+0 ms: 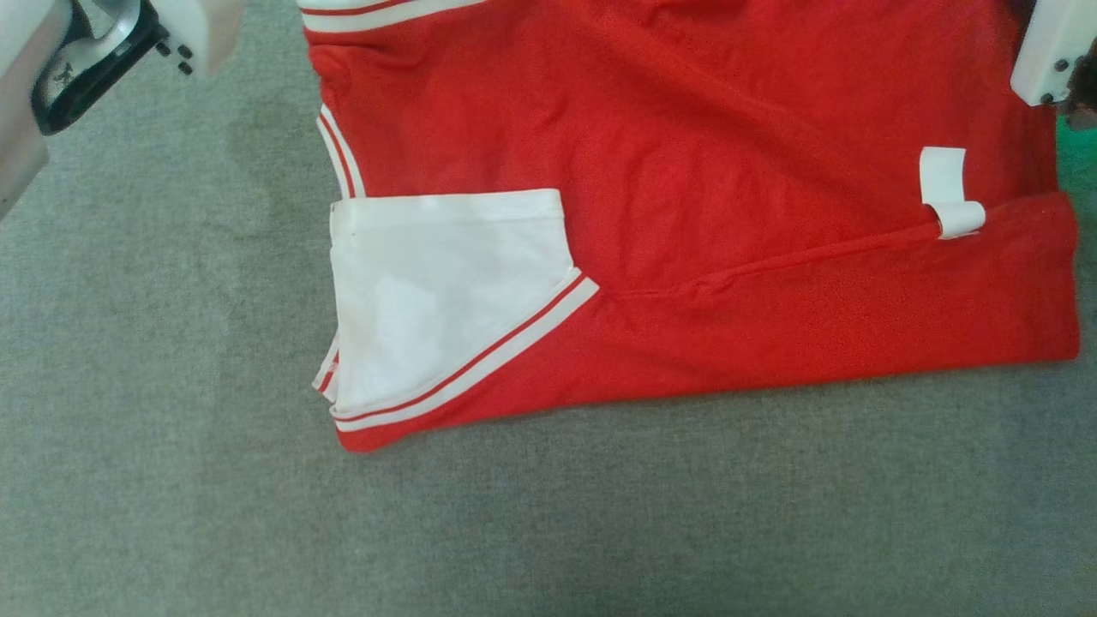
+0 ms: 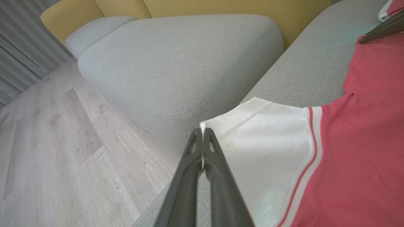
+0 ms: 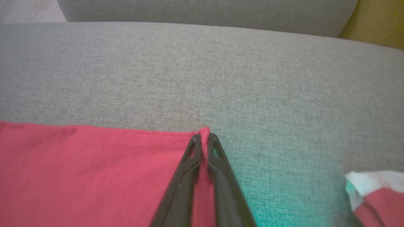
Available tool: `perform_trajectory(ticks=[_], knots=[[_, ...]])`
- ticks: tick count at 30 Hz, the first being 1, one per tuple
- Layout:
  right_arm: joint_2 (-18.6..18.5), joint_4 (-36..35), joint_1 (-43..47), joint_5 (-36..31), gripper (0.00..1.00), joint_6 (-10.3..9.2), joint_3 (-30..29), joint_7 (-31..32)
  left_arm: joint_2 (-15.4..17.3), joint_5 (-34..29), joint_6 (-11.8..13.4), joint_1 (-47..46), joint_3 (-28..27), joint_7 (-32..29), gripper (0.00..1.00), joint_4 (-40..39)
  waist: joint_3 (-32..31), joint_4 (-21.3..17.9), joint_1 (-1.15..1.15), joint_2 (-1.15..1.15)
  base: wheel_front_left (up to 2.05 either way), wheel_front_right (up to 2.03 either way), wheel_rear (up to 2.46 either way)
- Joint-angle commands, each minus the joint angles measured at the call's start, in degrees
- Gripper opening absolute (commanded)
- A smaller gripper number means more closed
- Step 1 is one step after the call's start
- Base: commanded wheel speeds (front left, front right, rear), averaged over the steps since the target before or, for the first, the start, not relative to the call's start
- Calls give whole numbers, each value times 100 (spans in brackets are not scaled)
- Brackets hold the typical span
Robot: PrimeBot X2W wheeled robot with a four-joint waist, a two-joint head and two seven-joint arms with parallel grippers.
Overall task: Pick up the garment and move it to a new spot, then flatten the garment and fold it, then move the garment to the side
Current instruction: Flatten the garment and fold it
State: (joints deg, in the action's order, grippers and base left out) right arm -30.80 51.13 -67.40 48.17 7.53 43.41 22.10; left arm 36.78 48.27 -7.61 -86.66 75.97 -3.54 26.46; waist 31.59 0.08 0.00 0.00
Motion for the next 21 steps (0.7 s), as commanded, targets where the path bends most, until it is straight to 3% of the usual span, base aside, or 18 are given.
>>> perform_trajectory(ticks=[1,9,15,21], knots=[[-80,-75,-47,7,0,-4,40,-140,157,-26,12,-207,-261,-7,0,-67,0,15,0,0,0,0,0],[-46,-8,-172,186,0,-4,-68,-816,170,-120,12,-225,-261,240,0,9,-30,19,0,0,0,0,0],[-22,53,-313,437,0,-4,-354,-1507,153,-204,12,-393,-262,789,0,318,-127,-14,0,0,0,0,0],[-110,-131,-158,800,0,-4,-465,-1757,67,4,12,-367,-289,1144,0,525,-276,8,0,0,0,0,0]])
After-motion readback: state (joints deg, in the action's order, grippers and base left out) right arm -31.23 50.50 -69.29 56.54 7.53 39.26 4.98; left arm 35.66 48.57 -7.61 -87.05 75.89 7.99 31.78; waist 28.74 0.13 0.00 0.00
